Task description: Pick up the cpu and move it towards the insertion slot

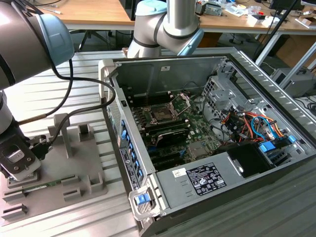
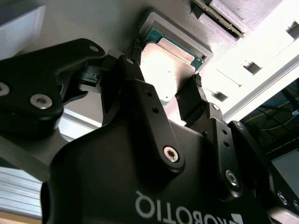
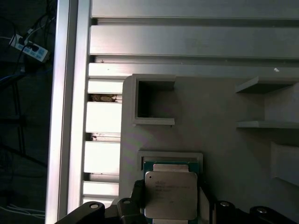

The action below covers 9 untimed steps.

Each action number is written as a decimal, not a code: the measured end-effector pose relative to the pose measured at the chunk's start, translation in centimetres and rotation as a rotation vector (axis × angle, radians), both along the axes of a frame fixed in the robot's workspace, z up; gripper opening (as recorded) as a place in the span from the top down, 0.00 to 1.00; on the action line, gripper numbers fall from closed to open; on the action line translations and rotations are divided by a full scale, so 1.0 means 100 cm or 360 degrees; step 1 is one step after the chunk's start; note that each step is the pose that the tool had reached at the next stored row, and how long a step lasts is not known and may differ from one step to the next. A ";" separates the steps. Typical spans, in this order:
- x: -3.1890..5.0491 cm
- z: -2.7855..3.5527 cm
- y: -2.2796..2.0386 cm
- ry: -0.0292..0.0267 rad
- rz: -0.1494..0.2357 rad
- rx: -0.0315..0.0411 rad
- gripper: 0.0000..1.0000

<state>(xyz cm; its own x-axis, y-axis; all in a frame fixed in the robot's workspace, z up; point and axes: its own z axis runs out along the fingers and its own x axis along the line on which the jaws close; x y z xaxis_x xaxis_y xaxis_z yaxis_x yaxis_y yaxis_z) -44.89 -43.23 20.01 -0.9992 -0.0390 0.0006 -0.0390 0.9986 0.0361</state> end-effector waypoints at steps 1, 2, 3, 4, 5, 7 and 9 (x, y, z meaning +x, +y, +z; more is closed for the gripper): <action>0.0000 0.0002 0.0000 0.00000 0.0000 0.0000 0.45; 0.0000 0.0003 0.0000 0.00000 0.0000 0.0000 0.45; 0.0000 0.0005 0.0000 0.00000 0.0000 0.0000 0.45; 0.0000 0.0007 0.0000 0.00000 0.0000 0.0000 0.45; 0.0000 0.0009 0.0000 0.00000 0.0000 0.0000 0.45; 0.0000 0.0014 0.0000 -0.00001 0.0000 0.0000 0.45; 0.0000 0.0019 0.0000 0.00000 0.0000 0.0000 0.45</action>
